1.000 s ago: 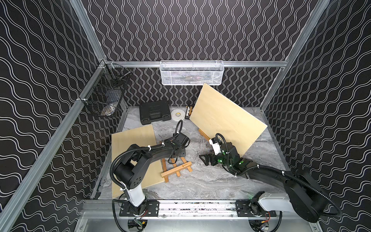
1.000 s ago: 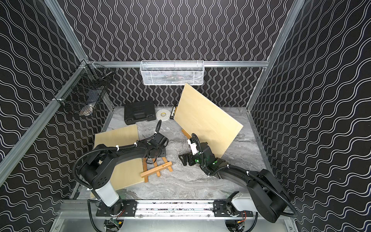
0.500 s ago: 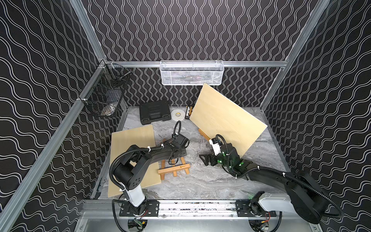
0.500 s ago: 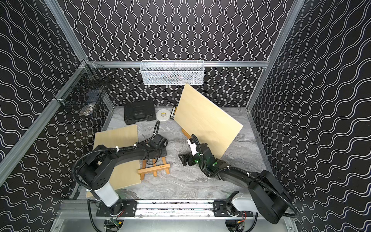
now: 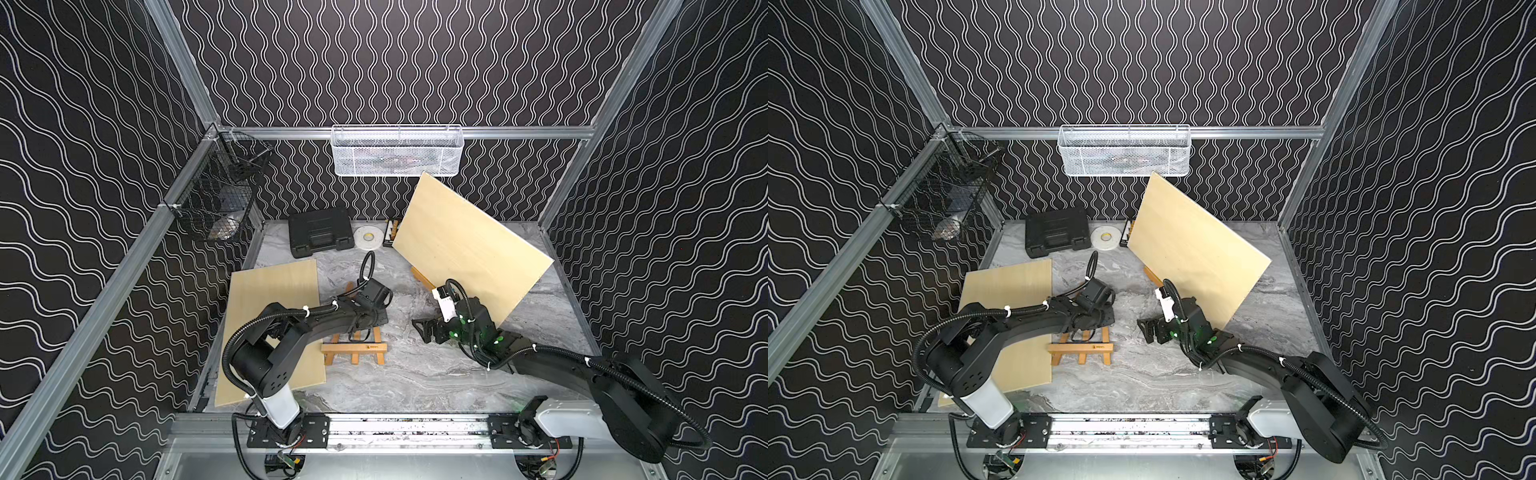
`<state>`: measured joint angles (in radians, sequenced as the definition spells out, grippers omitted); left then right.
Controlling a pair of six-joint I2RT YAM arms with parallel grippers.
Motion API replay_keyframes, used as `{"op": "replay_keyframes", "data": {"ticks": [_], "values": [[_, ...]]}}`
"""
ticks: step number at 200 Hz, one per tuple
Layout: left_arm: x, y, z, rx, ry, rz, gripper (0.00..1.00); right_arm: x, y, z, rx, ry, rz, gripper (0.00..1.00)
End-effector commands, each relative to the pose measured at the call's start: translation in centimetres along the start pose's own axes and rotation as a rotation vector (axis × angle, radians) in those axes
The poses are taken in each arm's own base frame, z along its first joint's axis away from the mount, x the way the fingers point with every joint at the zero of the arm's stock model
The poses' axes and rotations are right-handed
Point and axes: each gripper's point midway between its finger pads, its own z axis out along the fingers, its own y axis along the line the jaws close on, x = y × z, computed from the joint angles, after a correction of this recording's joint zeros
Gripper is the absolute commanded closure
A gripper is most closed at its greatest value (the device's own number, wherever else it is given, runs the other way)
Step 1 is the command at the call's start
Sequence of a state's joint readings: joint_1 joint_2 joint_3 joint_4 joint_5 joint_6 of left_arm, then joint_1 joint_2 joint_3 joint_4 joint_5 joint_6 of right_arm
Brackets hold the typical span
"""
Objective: Assemble the easel
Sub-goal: Pick up the easel at the center of the board.
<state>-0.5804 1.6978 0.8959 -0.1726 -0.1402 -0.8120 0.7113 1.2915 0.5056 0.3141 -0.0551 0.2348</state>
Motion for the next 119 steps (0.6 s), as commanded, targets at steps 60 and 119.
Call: {"op": "replay_keyframes", "data": {"ticks": [60,119], "values": [[-4.1,-4.2,-4.5,0.15,-0.163,0.004,0.94,-3.7,0.7,-2.5,0.013,-0.07,0.091,0.0],[-7.9,-7.8,-10.7,0.361,-0.368,0.084,1.0,-6.7,2.9,-5.7,-0.067,-0.1,0.177,0.0]]}}
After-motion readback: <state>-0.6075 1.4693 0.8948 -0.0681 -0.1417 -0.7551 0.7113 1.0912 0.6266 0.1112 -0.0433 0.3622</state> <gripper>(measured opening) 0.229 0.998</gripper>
